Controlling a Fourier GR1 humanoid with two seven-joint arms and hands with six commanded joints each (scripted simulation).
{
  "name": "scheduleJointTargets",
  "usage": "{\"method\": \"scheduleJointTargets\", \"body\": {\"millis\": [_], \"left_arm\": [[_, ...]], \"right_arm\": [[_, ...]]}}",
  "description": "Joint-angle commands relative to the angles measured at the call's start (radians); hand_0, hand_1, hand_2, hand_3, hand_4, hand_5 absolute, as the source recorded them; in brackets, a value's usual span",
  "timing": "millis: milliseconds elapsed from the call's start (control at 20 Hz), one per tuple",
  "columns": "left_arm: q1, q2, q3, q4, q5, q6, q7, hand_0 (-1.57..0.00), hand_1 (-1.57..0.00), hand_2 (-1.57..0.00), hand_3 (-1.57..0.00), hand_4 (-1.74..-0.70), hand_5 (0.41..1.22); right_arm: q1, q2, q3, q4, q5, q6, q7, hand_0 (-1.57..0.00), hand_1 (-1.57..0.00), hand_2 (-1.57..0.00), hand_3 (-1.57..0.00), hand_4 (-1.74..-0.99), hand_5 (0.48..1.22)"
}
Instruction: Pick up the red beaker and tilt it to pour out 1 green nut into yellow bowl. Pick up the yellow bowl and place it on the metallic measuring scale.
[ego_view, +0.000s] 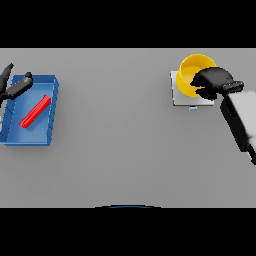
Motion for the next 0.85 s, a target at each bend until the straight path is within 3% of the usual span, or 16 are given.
{"method": "scheduleJointTargets", "body": {"millis": [0,100,200,300,400,550,800], "left_arm": [[-0.007,-0.002,0.0,0.009,0.001,-0.002,0.007,0.0,0.0,0.0,0.0,-0.84,0.775],[0.003,-0.007,-0.001,0.001,0.004,0.0,-0.014,0.0,0.0,0.0,0.0,-0.84,0.774],[-0.007,-0.008,-0.001,0.008,0.002,0.001,-0.005,0.0,0.0,0.0,0.0,-0.83,0.768],[-0.004,-0.01,0.007,0.014,0.011,0.0,-0.005,0.0,0.0,0.0,0.0,-0.84,0.764],[-0.002,-0.014,0.0,0.011,0.004,0.005,-0.003,0.0,0.0,0.0,0.0,-0.83,0.754],[0.008,-0.014,-0.001,-0.012,0.005,0.012,0.0,0.0,0.0,0.0,0.0,-0.83,0.752],[0.001,-0.006,0.004,-0.007,0.004,0.009,0.0,0.0,0.0,0.0,0.0,-0.83,0.76]], "right_arm": [[0.009,-0.004,-0.004,-0.007,-0.001,0.002,0.001,-1.56,-1.43,-1.34,-1.11,-1.682,1.221],[-0.002,0.008,-0.016,0.002,-0.013,0.018,0.025,-1.33,-1.12,-1.01,-0.82,-1.592,1.074],[-0.004,0.007,-0.033,0.008,-0.033,0.043,0.028,-0.95,-0.81,-0.71,-0.58,-1.535,0.965],[-0.01,0.01,-0.042,0.013,-0.047,0.068,0.029,-0.61,-0.56,-0.47,-0.39,-1.496,0.89],[-0.015,0.015,-0.04,0.023,-0.043,0.07,0.036,-0.39,-0.38,-0.3,-0.26,-1.476,0.847],[0.003,0.007,-0.02,0.004,-0.028,0.074,0.034,-0.2,-0.19,-0.15,-0.13,-1.435,0.817],[-0.002,0.006,-0.013,0.017,-0.021,0.092,0.045,-0.06,-0.06,-0.05,-0.04,-1.39,0.779]]}}
